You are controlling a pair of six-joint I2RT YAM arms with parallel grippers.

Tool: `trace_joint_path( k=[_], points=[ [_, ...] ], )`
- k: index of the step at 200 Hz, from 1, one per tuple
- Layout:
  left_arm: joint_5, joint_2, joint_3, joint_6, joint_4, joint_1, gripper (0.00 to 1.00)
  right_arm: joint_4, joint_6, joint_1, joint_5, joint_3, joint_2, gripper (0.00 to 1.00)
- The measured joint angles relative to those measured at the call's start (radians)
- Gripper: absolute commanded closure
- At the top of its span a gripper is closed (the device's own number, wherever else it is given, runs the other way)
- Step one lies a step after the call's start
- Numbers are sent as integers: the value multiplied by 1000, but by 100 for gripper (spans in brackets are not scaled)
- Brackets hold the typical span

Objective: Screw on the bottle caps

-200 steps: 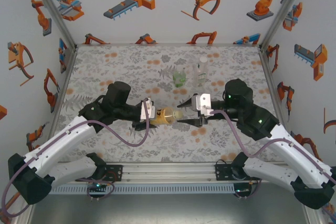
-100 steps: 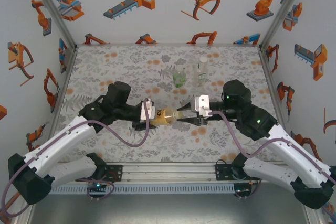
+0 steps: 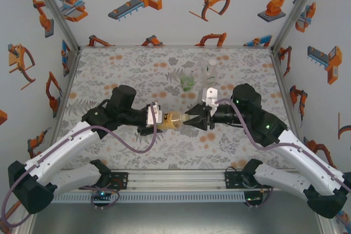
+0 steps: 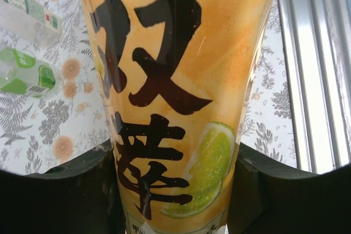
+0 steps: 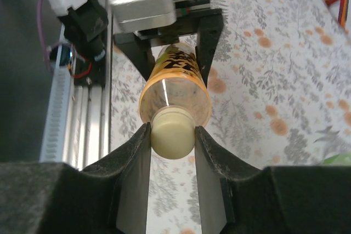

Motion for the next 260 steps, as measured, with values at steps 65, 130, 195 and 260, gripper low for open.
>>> trace_joint_path(
  k=[65,130,195,260],
  points=[
    [-155,-15,-2,-24,18,8,100,167,670,0,261,-77,28,100],
    [-311,-17,-13,-64,23,16,100,184,1175,-12,417,-76,131,100],
    [-310,-16,-14,-66,29,16,100,140,1192,-12,420,-49,137,57],
    [-192,-12,-14,-52,79,-2,100,10,804,0,396,49,13,50]
  ],
)
